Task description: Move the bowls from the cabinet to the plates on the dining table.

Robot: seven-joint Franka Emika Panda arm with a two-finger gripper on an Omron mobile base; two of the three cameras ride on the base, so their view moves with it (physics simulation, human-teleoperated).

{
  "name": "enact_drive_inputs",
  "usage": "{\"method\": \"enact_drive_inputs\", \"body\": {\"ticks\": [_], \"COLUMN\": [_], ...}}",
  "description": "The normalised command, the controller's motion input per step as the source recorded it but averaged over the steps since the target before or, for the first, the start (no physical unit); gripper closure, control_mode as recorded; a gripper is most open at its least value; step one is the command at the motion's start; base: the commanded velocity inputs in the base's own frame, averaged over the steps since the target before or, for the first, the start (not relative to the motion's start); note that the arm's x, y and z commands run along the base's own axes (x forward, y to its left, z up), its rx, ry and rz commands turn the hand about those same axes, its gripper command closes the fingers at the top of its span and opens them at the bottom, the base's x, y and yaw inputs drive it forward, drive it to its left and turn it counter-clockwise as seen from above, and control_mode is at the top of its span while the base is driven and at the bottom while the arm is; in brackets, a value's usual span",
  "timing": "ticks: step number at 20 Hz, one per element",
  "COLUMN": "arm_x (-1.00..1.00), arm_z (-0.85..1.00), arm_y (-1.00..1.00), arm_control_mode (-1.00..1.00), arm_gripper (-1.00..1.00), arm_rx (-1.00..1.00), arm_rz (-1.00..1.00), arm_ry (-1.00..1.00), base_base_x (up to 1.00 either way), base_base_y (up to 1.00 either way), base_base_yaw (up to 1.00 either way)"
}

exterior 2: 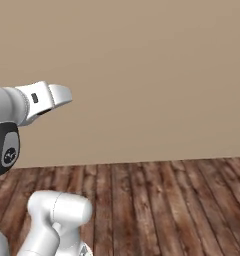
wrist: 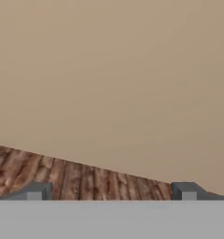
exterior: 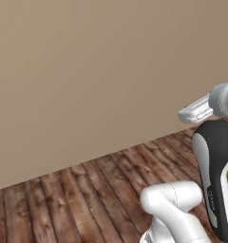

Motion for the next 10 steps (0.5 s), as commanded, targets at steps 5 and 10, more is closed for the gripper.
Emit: {"method": "enact_drive_inputs", "body": {"ticks": [5, 10], "arm_x": [0.00, 0.00], "arm_z": [0.00, 0.00], "arm_y": [0.00, 0.00], "arm_control_mode": [1.00, 1.00], "arm_gripper": [-1.00, -1.00], "arm_rx": [0.00, 0.00], "arm_rz": [0.00, 0.00], "arm_ry": [0.00, 0.00], "base_base_x": [-0.04, -0.04], "base_base_y": [0.52, 0.52], "base_base_yaw": [0.37, 0.37]}}
